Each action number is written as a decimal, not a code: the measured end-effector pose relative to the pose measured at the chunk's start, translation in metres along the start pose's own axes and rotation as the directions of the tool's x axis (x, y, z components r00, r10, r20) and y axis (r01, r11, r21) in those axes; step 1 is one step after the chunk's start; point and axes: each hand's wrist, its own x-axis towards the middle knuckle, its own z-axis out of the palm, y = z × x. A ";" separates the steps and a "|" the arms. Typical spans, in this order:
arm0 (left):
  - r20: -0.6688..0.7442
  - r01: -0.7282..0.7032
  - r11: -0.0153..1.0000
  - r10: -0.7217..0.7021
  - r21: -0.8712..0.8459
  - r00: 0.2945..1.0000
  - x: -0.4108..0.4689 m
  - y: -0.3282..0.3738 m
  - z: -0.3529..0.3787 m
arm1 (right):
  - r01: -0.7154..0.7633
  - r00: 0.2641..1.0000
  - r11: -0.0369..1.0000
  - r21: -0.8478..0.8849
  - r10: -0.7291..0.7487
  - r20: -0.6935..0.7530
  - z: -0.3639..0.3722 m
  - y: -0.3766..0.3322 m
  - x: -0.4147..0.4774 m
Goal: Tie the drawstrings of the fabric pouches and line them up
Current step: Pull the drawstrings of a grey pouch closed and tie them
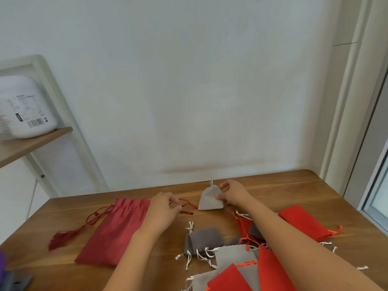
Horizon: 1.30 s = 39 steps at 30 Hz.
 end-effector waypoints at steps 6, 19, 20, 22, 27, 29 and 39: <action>0.386 0.083 0.994 -0.105 0.074 0.917 -0.029 0.029 -0.013 | 0.162 0.973 0.968 -0.189 -0.189 -0.130 -0.015 -0.008 -0.029; 0.264 0.151 0.973 -0.194 0.174 0.945 -0.063 0.033 0.016 | 0.419 0.904 0.888 -0.191 -0.427 -0.005 -0.032 0.016 -0.116; 0.250 0.152 0.976 -0.187 0.156 0.950 -0.065 0.034 0.018 | 0.421 0.903 0.891 -0.169 -0.429 -0.017 -0.031 0.017 -0.119; 0.173 0.151 0.986 -0.162 0.075 0.971 -0.067 0.034 0.019 | 0.418 0.905 0.901 -0.112 -0.424 -0.039 -0.026 0.018 -0.123; -0.061 -0.043 0.984 0.032 -0.175 0.998 -0.068 0.046 0.008 | 0.466 0.884 0.885 0.011 -0.466 -0.043 -0.019 0.014 -0.129; -0.075 -0.152 0.965 0.139 -0.212 0.987 -0.067 0.054 -0.001 | 0.549 0.835 0.836 -0.005 -0.549 -0.031 -0.023 0.008 -0.133; 0.097 -0.093 0.912 0.143 -0.401 0.985 -0.051 0.069 0.004 | 0.556 0.831 0.828 0.071 -0.554 -0.046 -0.022 0.005 -0.128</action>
